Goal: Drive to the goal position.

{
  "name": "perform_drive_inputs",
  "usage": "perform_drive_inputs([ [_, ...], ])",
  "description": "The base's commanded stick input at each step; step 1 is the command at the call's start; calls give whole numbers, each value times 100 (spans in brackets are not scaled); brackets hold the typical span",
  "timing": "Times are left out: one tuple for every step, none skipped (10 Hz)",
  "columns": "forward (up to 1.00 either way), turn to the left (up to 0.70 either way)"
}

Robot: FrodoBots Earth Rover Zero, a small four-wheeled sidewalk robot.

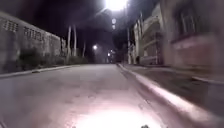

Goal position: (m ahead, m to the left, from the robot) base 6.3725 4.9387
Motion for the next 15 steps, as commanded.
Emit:
perform_drive_inputs([
  [70,0],
  [70,0],
  [70,0],
  [70,0],
  [70,0],
  [70,0],
  [70,0],
  [70,0],
  [70,0],
  [70,0],
  [70,0],
  [70,0],
  [70,0],
  [70,0],
  [70,0],
])
